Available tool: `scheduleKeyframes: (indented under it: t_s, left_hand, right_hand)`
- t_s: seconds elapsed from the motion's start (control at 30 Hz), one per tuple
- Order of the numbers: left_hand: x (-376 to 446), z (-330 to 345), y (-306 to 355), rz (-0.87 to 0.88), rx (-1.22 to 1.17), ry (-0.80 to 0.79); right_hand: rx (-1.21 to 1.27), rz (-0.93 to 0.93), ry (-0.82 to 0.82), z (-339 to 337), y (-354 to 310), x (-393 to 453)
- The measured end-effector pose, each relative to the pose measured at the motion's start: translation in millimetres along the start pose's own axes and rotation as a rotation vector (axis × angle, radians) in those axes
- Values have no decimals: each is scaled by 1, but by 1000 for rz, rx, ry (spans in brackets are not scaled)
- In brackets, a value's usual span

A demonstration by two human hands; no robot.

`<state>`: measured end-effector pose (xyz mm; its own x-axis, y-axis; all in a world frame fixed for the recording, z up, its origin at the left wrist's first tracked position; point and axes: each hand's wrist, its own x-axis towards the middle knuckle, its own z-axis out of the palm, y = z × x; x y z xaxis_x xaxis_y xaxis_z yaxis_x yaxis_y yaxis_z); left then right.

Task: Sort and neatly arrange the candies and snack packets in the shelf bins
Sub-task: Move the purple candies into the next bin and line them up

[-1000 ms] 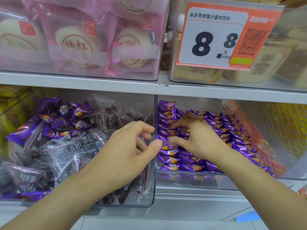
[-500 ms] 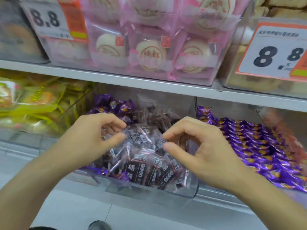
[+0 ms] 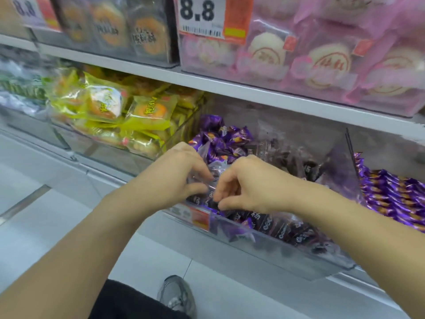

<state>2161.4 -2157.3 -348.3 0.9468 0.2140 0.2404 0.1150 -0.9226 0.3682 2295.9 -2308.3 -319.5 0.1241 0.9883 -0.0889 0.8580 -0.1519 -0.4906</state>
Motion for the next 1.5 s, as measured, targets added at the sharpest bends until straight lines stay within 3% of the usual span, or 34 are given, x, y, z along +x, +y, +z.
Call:
scheduleKeyframes:
  t_s: [0.3, 0.47, 0.53, 0.67, 0.77, 0.87, 0.93, 1.03, 1.17, 1.27, 1.4, 1.5]
  left_hand:
    - [30, 24, -3, -94, -26, 35]
    - [30, 21, -5, -136, -71, 50]
    - [24, 14, -7, -119, -127, 49]
    - [3, -6, 7, -88, -404, 233]
    - [-8, -12, 23, -170, -661, 120]
    - [-8, -4, 26, -223, -619, -8]
    - [-7, 1, 25, -248, -632, -53]
    - [-5, 7, 26, -237, -615, -100]
    - [-1, 7, 28, -227, -607, -75]
    - [1, 7, 29, -254, -639, -72]
    - [1, 9, 31, -343, -764, -37]
    - [3, 10, 35, -418, -833, 7]
  right_hand:
    - [-221, 13, -58, 13, -11, 16]
    - [-192, 47, -56, 15, -9, 17]
    - [-92, 77, 4, 5, -6, 10]
    - [285, 151, 206, -16, 0, -12]
    - [678, 211, 299, -16, 2, -24]
    - [827, 253, 241, -7, 4, -33]
    - [748, 271, 189, -6, 8, -40]
    - [430, 311, 158, -12, 16, -50]
    - [99, 294, 19, -9, 10, -52]
    - [-108, 228, 73, 3, 6, -46]
    - [-100, 210, 97, 12, 7, -46]
    - [53, 287, 206, 3, 9, -57]
